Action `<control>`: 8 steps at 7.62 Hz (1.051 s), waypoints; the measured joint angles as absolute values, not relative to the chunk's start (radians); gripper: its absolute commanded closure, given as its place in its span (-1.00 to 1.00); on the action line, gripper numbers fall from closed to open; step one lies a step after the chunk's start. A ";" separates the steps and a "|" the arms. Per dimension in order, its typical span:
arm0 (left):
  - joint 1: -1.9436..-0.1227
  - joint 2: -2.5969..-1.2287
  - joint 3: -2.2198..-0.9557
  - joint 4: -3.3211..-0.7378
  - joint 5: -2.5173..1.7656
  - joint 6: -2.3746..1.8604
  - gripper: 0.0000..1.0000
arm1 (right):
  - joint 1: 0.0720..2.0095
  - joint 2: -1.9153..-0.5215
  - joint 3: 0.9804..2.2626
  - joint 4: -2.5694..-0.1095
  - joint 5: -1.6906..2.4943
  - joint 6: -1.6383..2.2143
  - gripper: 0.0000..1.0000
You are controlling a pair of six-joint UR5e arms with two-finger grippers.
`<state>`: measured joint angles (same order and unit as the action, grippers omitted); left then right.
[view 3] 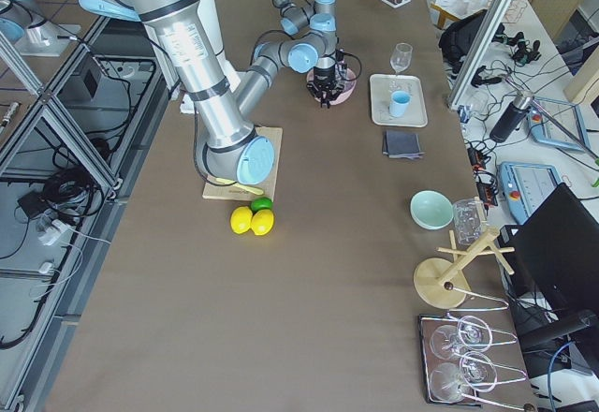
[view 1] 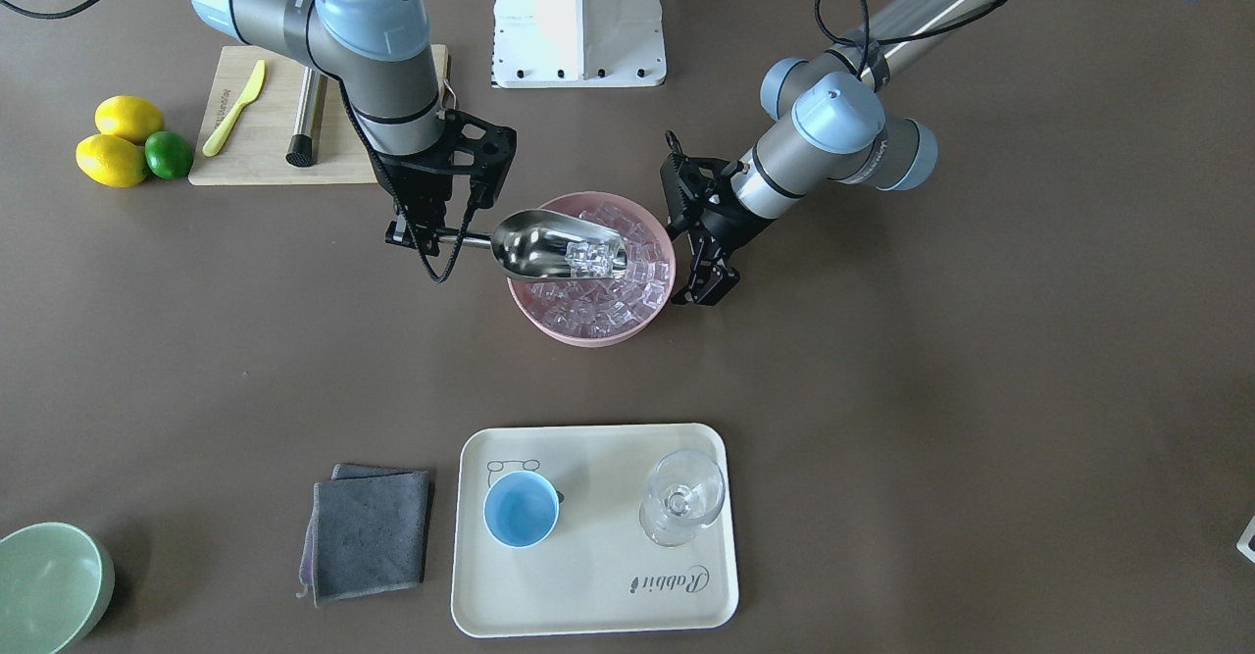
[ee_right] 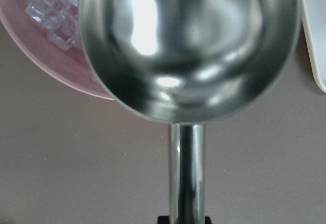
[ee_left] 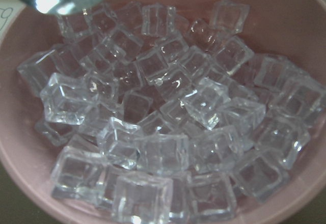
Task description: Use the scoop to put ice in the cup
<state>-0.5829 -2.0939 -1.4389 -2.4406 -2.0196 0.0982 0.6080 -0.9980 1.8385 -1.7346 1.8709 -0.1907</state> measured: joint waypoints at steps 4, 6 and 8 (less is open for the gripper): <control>-0.589 -2.093 -1.440 -2.441 -2.021 0.098 -0.98 | 0.740 -0.996 1.889 -1.881 1.975 0.000 1.00; -0.616 -2.067 -1.446 -2.448 -2.051 0.113 -0.98 | 0.773 -0.967 1.861 -1.931 1.982 0.193 1.00; -0.667 -2.039 -1.449 -2.451 -2.106 0.152 -0.98 | 0.797 -0.864 1.741 -2.000 2.011 0.255 1.00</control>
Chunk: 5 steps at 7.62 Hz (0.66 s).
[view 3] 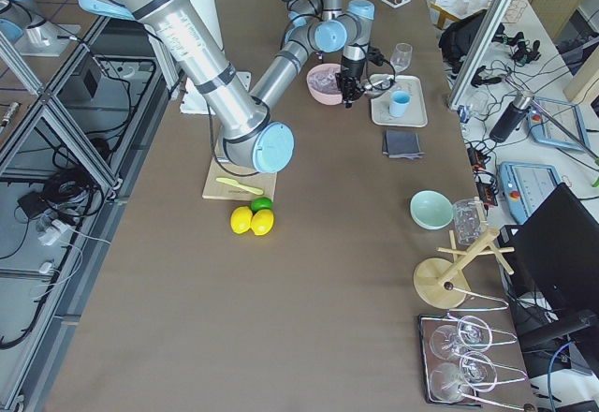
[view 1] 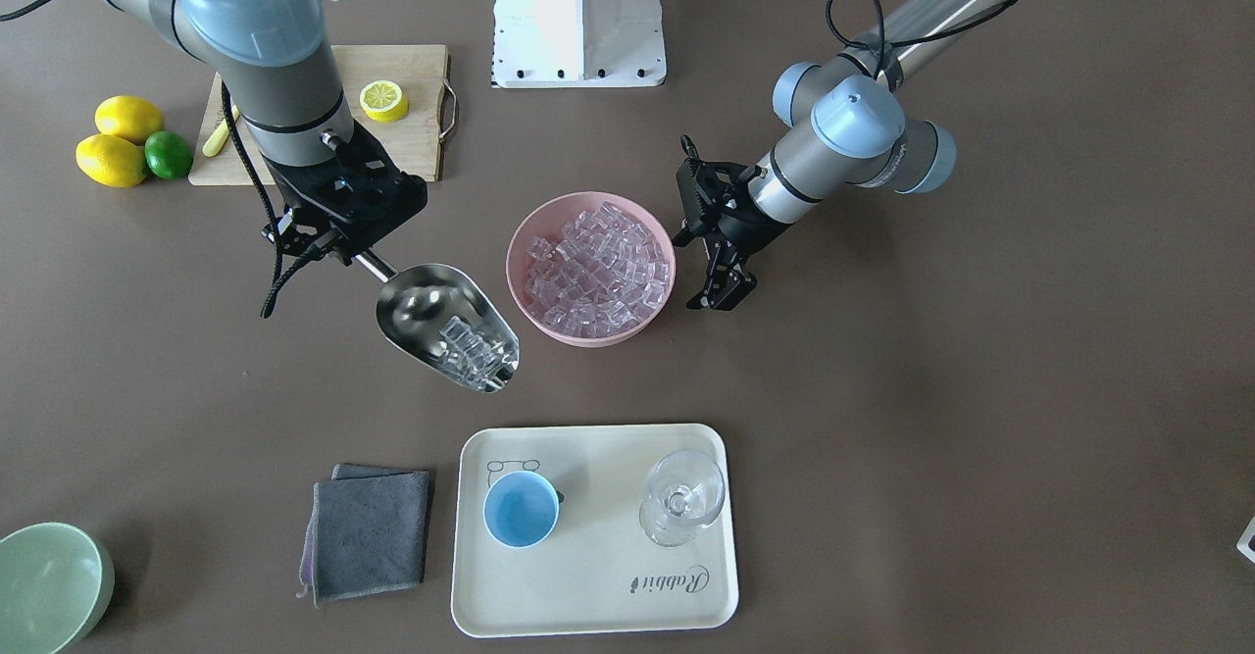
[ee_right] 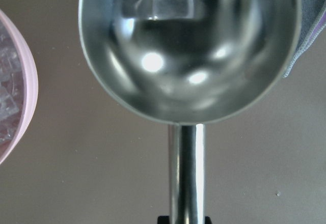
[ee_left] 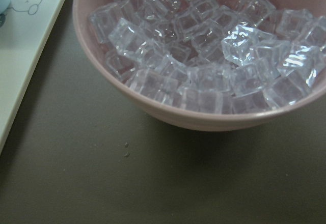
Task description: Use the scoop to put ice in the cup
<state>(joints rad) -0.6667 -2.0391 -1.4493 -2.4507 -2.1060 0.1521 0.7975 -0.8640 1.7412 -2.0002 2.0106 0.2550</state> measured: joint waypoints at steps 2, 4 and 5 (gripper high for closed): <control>-0.751 -2.013 -1.465 -2.410 -2.219 0.161 -0.98 | 0.834 -0.745 1.562 -2.016 2.077 0.233 1.00; -0.813 -1.982 -1.563 -2.224 -2.281 0.169 -0.98 | 0.871 -0.649 1.401 -2.021 2.125 0.168 1.00; -0.826 -1.982 -1.624 -2.081 -2.285 0.173 -0.98 | 0.881 -0.598 1.322 -2.044 2.139 0.105 1.00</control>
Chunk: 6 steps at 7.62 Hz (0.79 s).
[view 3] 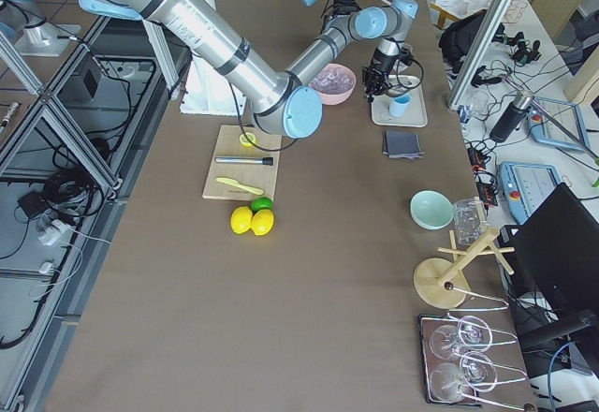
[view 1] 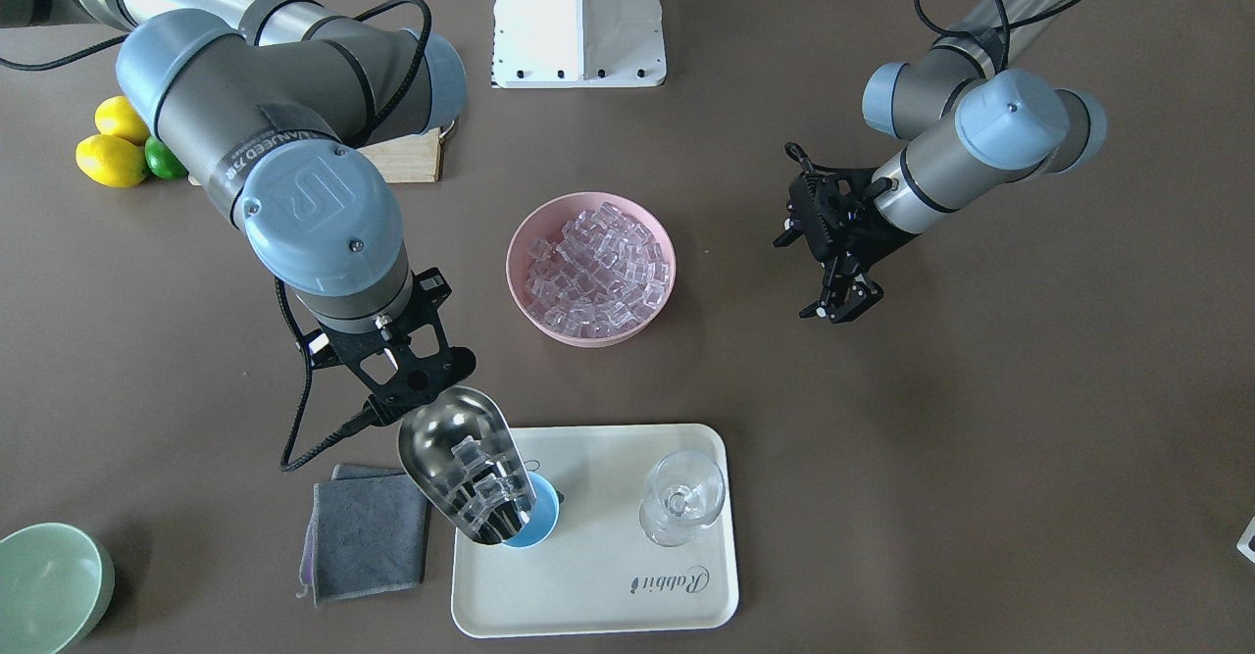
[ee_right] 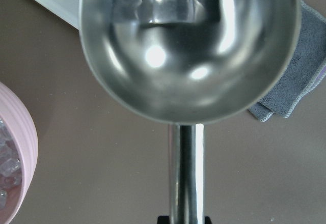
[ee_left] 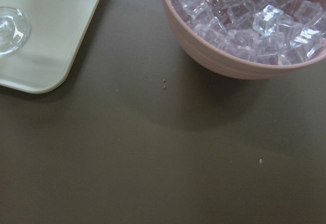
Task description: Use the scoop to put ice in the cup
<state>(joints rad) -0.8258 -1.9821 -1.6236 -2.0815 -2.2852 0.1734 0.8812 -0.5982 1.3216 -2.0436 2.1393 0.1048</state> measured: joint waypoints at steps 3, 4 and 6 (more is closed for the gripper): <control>-0.872 -1.957 -1.681 -1.913 -2.284 0.129 -0.98 | 0.886 -0.503 1.181 -2.174 2.138 -0.067 1.00; -0.882 -1.947 -1.684 -1.894 -2.286 0.046 -0.98 | 0.887 -0.475 1.146 -2.226 2.130 -0.111 1.00; -0.924 -1.890 -1.681 -1.887 -2.285 -0.042 -0.98 | 0.887 -0.430 1.105 -2.317 2.093 -0.165 1.00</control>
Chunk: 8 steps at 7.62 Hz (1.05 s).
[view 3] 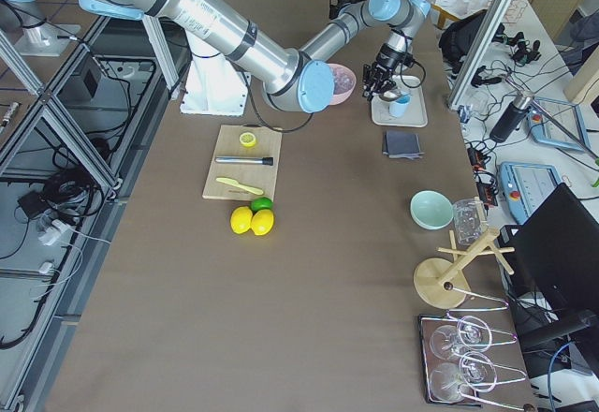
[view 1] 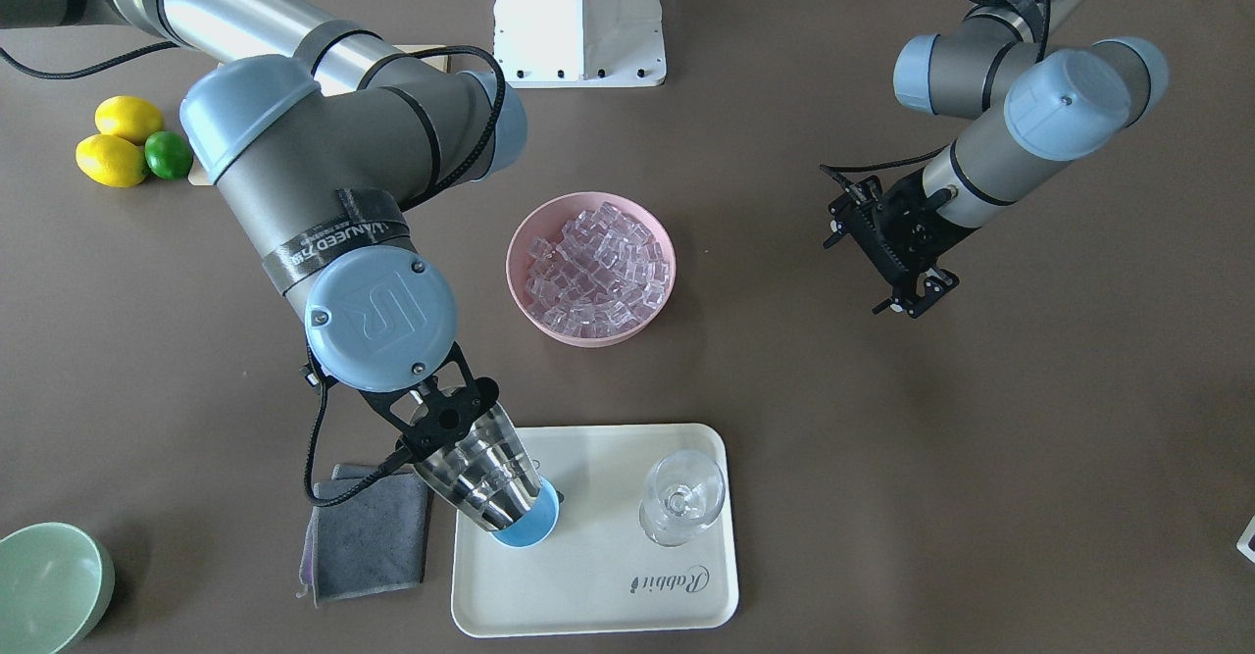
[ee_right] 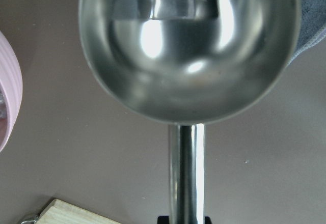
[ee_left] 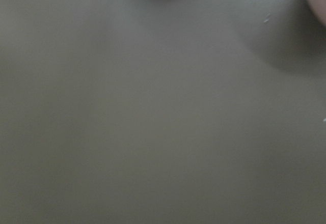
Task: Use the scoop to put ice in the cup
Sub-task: 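Carry the empty scoop back toward its spot with the right gripper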
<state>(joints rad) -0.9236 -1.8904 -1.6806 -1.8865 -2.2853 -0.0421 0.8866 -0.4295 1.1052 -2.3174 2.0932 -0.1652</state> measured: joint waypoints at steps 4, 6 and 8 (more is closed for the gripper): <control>-1.140 -1.716 -1.618 -1.897 -2.266 -0.054 -0.98 | 0.887 -0.347 1.005 -2.396 2.022 -0.202 1.00; -1.310 -1.670 -1.566 -1.885 -2.272 -0.036 -0.98 | 0.886 -0.327 0.979 -2.411 2.001 -0.207 1.00; -1.441 -1.639 -1.532 -1.872 -2.282 0.087 -0.98 | 0.883 -0.321 0.973 -2.420 1.997 -0.207 1.00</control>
<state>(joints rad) -1.4410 -1.6390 -1.5319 -1.8723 -2.2821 0.0873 0.8828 -0.3208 0.9734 -2.4199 1.9969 -0.2070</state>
